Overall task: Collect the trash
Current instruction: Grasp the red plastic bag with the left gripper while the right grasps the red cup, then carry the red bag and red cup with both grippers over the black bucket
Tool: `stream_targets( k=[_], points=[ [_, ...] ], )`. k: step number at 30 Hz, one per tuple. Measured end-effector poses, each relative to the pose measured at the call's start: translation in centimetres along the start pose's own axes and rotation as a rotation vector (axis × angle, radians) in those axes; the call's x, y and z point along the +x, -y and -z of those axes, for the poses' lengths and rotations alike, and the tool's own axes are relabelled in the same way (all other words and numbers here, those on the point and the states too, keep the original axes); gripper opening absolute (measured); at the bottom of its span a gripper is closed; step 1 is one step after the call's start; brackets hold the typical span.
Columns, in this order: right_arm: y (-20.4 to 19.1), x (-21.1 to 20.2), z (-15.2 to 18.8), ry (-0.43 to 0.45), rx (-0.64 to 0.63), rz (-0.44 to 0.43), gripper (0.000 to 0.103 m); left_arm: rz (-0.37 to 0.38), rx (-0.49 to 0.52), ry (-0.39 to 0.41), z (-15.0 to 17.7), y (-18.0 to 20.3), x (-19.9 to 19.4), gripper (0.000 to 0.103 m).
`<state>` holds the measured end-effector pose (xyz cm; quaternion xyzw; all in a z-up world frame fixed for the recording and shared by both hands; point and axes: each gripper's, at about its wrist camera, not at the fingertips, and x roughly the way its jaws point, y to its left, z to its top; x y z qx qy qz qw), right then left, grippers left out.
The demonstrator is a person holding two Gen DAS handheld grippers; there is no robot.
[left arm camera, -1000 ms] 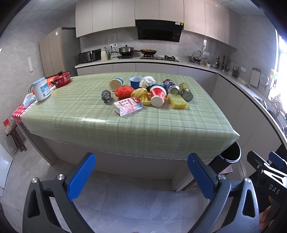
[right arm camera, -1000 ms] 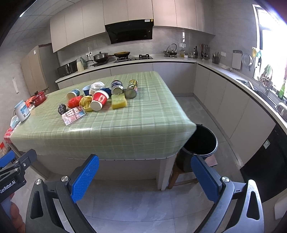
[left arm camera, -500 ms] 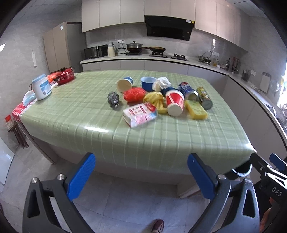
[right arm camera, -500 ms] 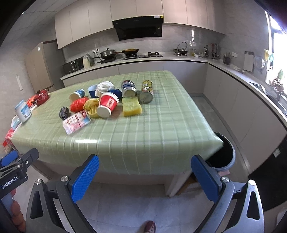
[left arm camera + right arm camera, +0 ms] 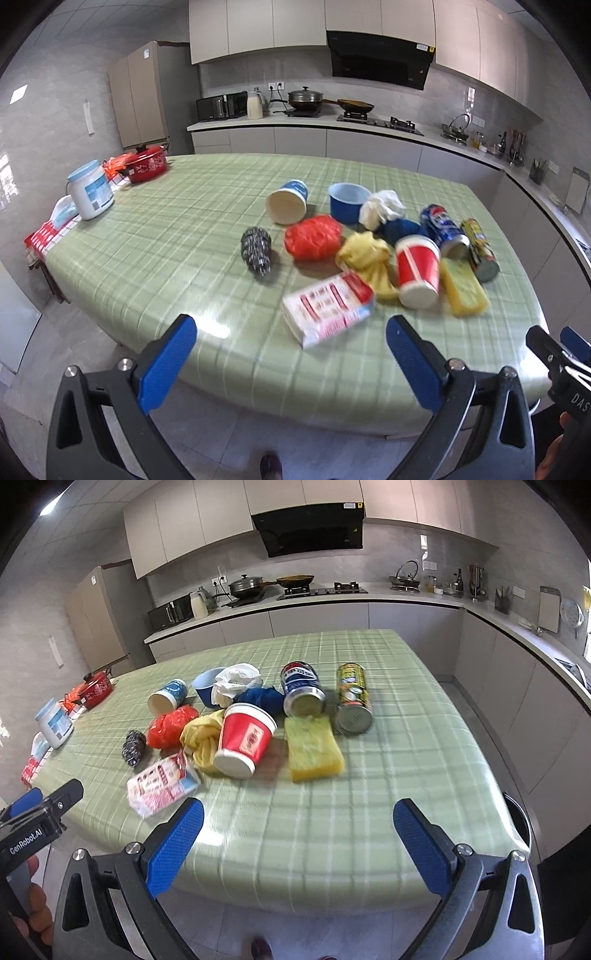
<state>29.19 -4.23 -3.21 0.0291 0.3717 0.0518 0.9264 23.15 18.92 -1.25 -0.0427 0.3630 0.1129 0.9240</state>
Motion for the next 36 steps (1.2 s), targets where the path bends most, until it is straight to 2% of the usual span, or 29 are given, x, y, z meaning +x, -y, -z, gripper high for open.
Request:
stream_targets(
  k=[3, 9, 11, 16, 21, 25, 27, 28, 32, 36],
  points=[
    [-1.3, 2.4, -1.3, -0.008, 0.015, 0.007, 0.103, 0.016, 0.025, -0.005, -1.9, -0.6, 2.7, 0.103],
    [-4.3, 8.2, -4.1, -0.018, 0.051, 0.053, 0.103, 0.097, 0.098, -0.037, -5.9, -1.4, 9.4, 0.101],
    [-5.2, 10.0, -4.8, -0.023, 0.051, 0.088, 0.103, 0.12, 0.125, -0.059, -6.7, -1.1, 11.3, 0.098],
    [-6.1, 14.0, -5.7, -0.067, 0.102, 0.111, 0.103, 0.186, 0.206, -0.109, -8.1, 0.2, 15.5, 0.09],
    [-6.5, 16.6, -6.1, -0.109, 0.113, 0.131, 0.094, 0.236, 0.248, -0.166, -8.6, 1.0, 18.5, 0.08],
    [-6.4, 18.1, -5.9, -0.139, 0.124, 0.122, 0.09, 0.267, 0.274, -0.215, -8.4, 1.7, 19.8, 0.073],
    [-6.5, 18.7, -5.8, -0.16, 0.119, 0.114, 0.074, 0.278, 0.281, -0.238, -8.2, 1.8, 20.2, 0.063],
    [-6.5, 19.0, -5.8, -0.171, 0.118, 0.105, 0.072, 0.287, 0.279, -0.253, -8.1, 1.7, 20.4, 0.056],
    [-6.9, 19.0, -5.8, -0.158, 0.099, 0.1, 0.07, 0.308, 0.27, -0.265, -8.0, 1.3, 20.2, 0.046],
    [-7.4, 18.9, -6.0, -0.142, 0.072, 0.081, 0.065, 0.323, 0.243, -0.234, -8.2, 0.8, 19.0, 0.04]
  ],
)
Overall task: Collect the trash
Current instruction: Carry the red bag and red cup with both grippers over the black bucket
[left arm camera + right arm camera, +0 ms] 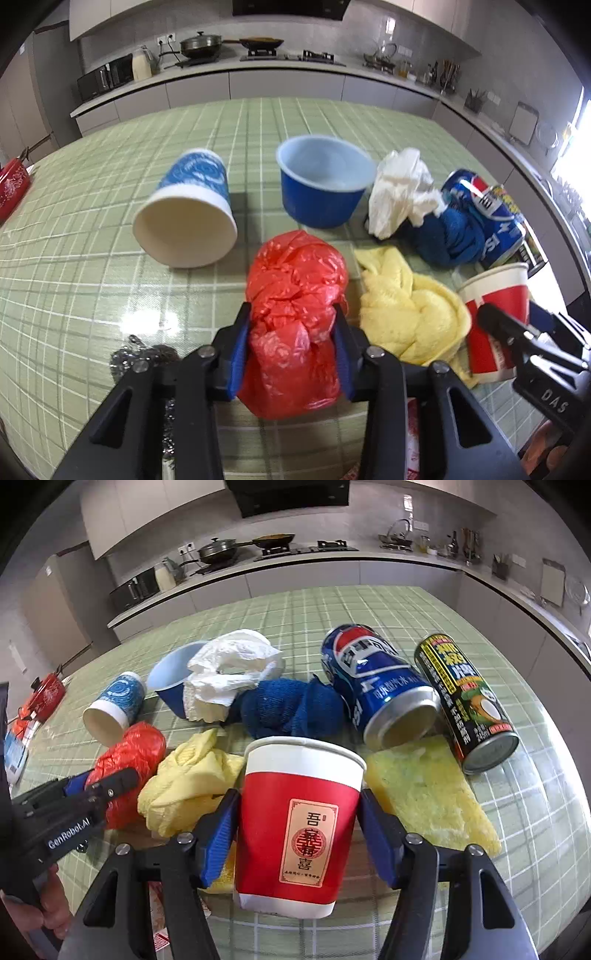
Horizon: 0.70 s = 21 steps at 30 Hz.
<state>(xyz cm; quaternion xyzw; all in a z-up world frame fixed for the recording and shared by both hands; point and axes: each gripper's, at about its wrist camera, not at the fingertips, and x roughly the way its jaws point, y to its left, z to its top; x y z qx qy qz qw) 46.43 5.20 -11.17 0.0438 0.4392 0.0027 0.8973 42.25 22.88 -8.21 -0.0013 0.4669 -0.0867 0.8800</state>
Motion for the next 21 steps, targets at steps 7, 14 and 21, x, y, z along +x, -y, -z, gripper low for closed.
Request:
stream_targets(
  k=[7, 14, 21],
  points=[
    [0.3, -2.4, -0.6, 0.055, -0.005, -0.039, 0.064, 0.002, -0.033, 0.089, -1.2, -0.3, -3.8, 0.039],
    [2.6, -6.1, -0.3, 0.114, -0.012, -0.056, 0.064, 0.012, -0.01, 0.147, -0.7, 2.8, -7.2, 0.039],
    [8.9, -10.7, 2.6, 0.141, 0.014, -0.048, 0.064, 0.037, 0.006, 0.158, 1.9, 9.7, -8.8, 0.039]
  ],
)
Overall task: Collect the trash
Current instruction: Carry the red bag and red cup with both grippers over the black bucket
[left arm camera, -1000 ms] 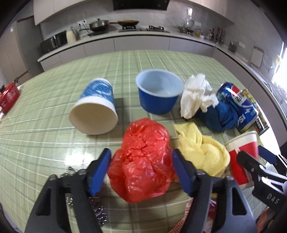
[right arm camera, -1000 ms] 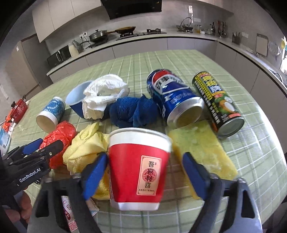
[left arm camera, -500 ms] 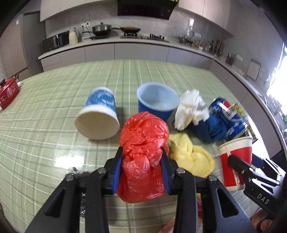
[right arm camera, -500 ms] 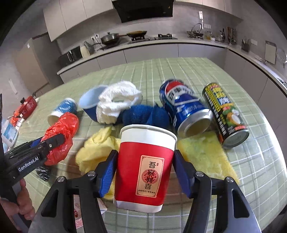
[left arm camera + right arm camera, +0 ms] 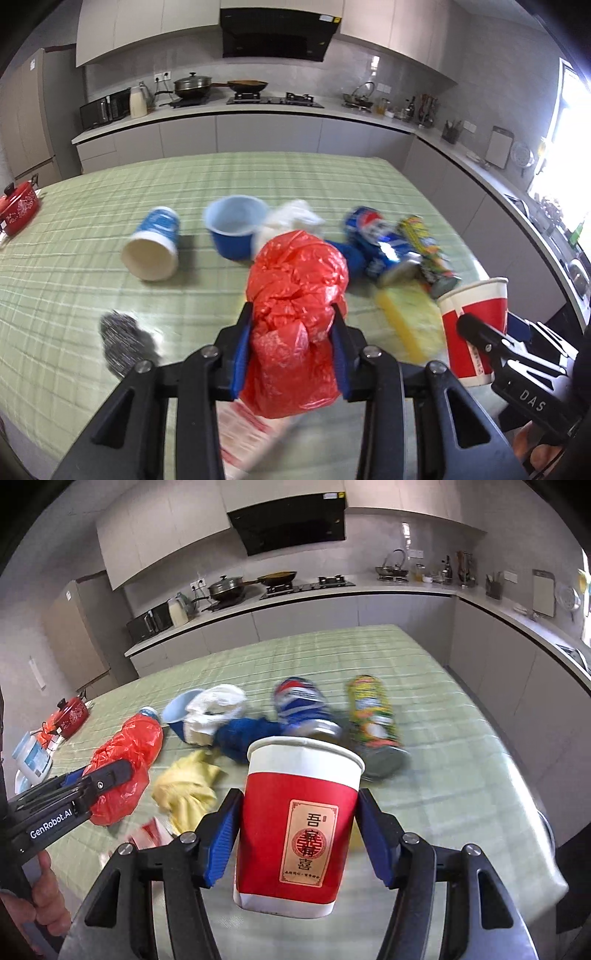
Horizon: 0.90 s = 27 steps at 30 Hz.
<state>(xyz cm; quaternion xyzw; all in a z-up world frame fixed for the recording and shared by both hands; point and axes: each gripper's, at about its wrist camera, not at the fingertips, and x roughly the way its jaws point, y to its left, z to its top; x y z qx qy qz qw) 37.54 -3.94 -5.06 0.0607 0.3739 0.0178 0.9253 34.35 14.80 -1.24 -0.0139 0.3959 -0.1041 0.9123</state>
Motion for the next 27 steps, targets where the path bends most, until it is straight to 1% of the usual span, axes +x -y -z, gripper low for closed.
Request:
stream_targets(
  k=[4, 7, 11, 14, 19, 22, 25, 27],
  points=[
    [5.3, -3.5, 1.5, 0.01, 0.029, 0.038, 0.064, 0.031, 0.013, 0.008, 1.6, 5.2, -1.1, 0.039],
    [9.1, -5.8, 2.5, 0.018, 0.055, 0.082, 0.064, 0.069, 0.025, 0.007, 2.7, 8.5, -1.5, 0.039],
    [14.0, -8.7, 3.5, 0.028, 0.108, 0.149, 0.064, 0.138, 0.051, -0.019, 3.6, 12.6, -1.1, 0.039],
    [16.9, -10.7, 4.2, 0.05, 0.153, 0.206, 0.064, 0.196, 0.104, -0.032, 3.8, 16.1, -0.5, 0.039],
    [21.5, -13.0, 5.1, 0.066, 0.233, 0.31, 0.064, 0.296, 0.189, -0.045, 3.7, 20.9, 0.8, 0.039],
    [24.3, -13.8, 5.6, 0.053, 0.264, 0.36, 0.064, 0.341, 0.225, -0.064, 4.0, 24.2, 1.5, 0.039],
    [27.1, -14.2, 6.0, 0.046, 0.291, 0.381, 0.064, 0.367, 0.27, -0.083, 4.1, 27.4, 2.2, 0.039],
    [29.2, -13.9, 6.1, 0.036, 0.303, 0.377, 0.064, 0.372, 0.286, -0.092, 4.1, 29.3, 2.9, 0.039]
  ],
)
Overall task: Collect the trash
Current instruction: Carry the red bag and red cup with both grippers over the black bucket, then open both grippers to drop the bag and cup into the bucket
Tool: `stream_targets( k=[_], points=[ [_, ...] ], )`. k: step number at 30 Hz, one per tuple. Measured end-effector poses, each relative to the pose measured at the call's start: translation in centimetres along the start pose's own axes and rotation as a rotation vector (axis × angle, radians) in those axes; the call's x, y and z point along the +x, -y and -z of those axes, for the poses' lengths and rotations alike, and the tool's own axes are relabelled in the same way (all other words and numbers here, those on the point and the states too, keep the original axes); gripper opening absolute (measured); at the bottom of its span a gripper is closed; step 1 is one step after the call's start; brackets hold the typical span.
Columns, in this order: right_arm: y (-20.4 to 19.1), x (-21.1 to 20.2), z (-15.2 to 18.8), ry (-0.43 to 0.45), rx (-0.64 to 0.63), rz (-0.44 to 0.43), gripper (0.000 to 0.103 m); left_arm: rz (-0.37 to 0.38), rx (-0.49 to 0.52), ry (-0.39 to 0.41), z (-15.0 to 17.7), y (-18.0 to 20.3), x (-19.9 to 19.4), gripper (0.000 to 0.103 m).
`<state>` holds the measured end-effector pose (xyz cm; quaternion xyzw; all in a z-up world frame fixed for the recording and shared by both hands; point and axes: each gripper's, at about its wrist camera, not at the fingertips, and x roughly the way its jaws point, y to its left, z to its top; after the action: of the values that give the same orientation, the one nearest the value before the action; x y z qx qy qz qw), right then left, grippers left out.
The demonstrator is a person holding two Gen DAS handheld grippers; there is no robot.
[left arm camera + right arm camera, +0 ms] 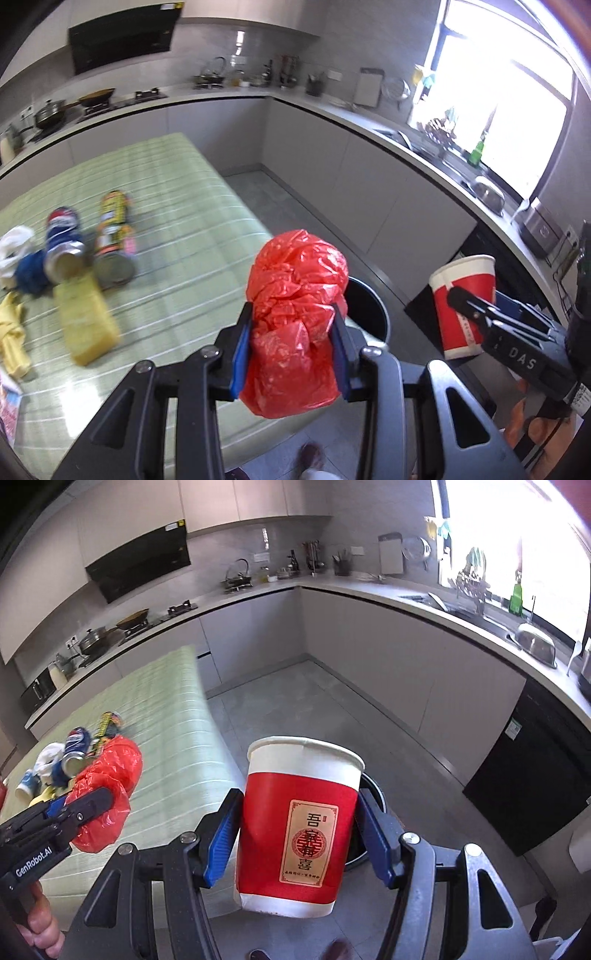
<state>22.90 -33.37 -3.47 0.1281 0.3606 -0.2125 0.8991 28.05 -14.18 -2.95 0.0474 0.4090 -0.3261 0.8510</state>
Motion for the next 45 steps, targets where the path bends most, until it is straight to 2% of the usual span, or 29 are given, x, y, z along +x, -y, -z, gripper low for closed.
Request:
stream_targets(
  k=[6, 12, 17, 23, 27, 29, 31, 35, 39, 45],
  points=[
    [4.7, 5.0, -2.1, -0.055, -0.039, -0.048, 0.064, -0.028, -0.027, -0.031, -1.8, 4.3, 5.2, 0.039],
    [9.4, 11.4, -4.4, -0.129, -0.095, -0.122, 0.064, -0.081, -0.095, -0.104, -2.3, 7.9, 11.6, 0.039],
    [10.0, 16.4, -4.3, -0.22, -0.151, -0.21, 0.064, -0.142, -0.147, -0.177, -1.8, 8.9, 15.3, 0.041],
    [9.5, 20.4, -3.4, -0.303, -0.192, -0.282, 0.069, -0.211, -0.179, -0.243, -1.6, 8.6, 17.6, 0.054],
    [9.7, 21.8, -3.6, -0.32, -0.209, -0.295, 0.078, -0.248, -0.204, -0.252, -2.3, 8.2, 17.4, 0.061],
    [9.9, 21.9, -4.2, -0.306, -0.197, -0.295, 0.078, -0.267, -0.21, -0.214, -2.8, 8.0, 16.2, 0.071],
    [10.1, 21.7, -4.7, -0.287, -0.193, -0.289, 0.078, -0.287, -0.211, -0.172, -3.0, 7.6, 15.1, 0.074],
    [10.0, 20.2, -5.5, -0.219, -0.192, -0.255, 0.078, -0.296, -0.197, -0.131, -3.5, 7.4, 13.6, 0.074],
    [9.5, 18.9, -6.1, -0.205, -0.194, -0.228, 0.078, -0.274, -0.194, -0.118, -4.0, 7.8, 12.1, 0.074],
    [7.8, 15.1, -6.8, -0.141, -0.176, -0.22, 0.079, -0.265, -0.187, -0.055, -5.2, 7.3, 9.0, 0.074]
  ],
)
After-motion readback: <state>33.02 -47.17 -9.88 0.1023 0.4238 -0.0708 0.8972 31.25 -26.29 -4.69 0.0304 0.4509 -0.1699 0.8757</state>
